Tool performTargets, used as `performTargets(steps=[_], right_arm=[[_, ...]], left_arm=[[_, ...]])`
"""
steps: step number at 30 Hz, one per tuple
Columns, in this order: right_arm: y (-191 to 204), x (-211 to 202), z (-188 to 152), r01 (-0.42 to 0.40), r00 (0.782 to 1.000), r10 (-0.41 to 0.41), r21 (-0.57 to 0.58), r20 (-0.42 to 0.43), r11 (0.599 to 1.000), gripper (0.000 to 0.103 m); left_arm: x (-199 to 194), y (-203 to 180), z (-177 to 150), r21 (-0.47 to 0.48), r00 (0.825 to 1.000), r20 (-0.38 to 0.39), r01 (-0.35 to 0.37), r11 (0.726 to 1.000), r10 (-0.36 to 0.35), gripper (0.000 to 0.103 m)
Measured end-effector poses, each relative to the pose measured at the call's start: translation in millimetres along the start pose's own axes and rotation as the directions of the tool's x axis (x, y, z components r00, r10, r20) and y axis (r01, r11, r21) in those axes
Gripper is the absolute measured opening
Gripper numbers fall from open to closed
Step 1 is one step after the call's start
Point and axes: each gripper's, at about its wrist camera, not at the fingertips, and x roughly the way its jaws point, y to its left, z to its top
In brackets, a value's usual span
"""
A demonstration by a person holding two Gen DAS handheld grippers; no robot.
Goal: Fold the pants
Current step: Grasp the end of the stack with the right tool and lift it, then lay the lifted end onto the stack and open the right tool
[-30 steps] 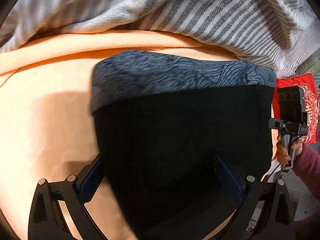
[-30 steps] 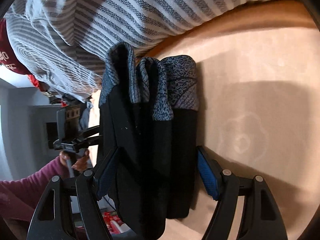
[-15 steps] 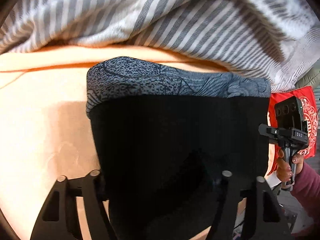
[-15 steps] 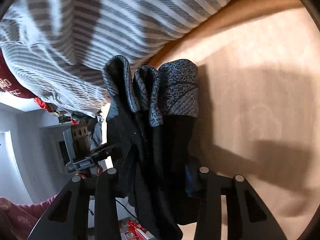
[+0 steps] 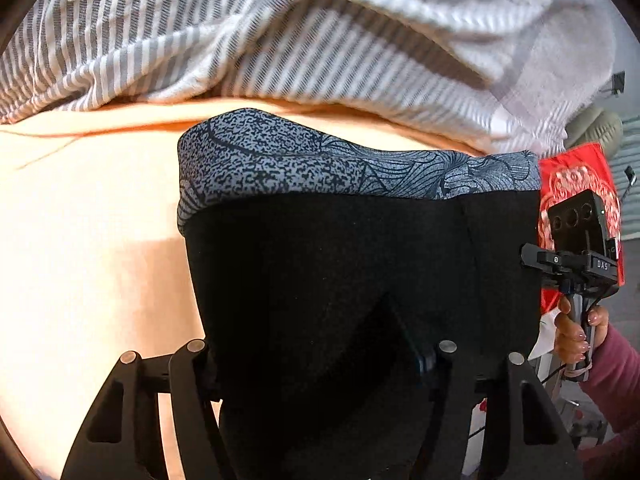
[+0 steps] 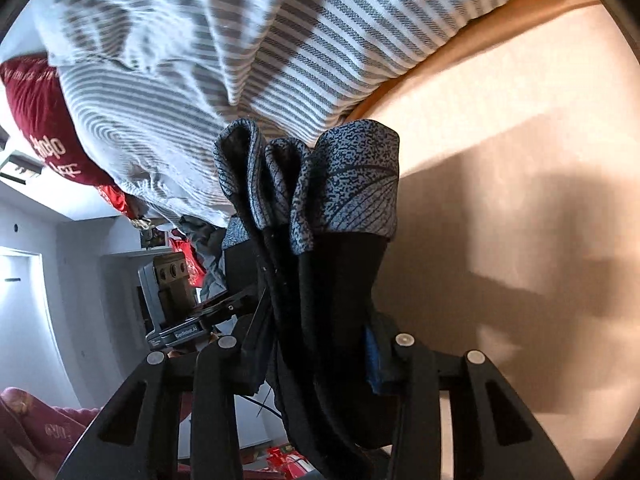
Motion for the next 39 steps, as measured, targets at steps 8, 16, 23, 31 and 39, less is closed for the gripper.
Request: performTargets(steps=[8,16,23,31,39], right_arm=[[-35,2,-37,0.114,0.993,-0.113,0.023,-0.033,0.993,0.043],[-47,-15,-46,0.340,0.940,-0.340,0.038,0.002,0.940,0.060],[-10,-50,-43,0.444,0.891,-0.445,0.031,0.090,0.896,0.026],[37,-1,-24,0.507,0.861,-0.494,-0.150,0.120,0.849,0.025],[8,9,-18,0.591,0.807,-0.586,-0.104,0.075,0.800,0.026]], left_arm=[[64,-19,-28,-0.060,0.995,-0.091,-0.050,0.997,0.045,0.066],[45,-36,-25,-0.072,0.973,0.002,-0.230,0.971,0.230,0.082],[-3,-40,-36,-0.079,0.941,0.100,-0.315,0.946,0.322,0.082],[15,-59,-32,-0.103,0.937,0.084,-0.331,0.938,0.340,0.082],[33,-91,-50,-0.007,0.913,0.058,-0.403,0.915,0.403,0.082]])
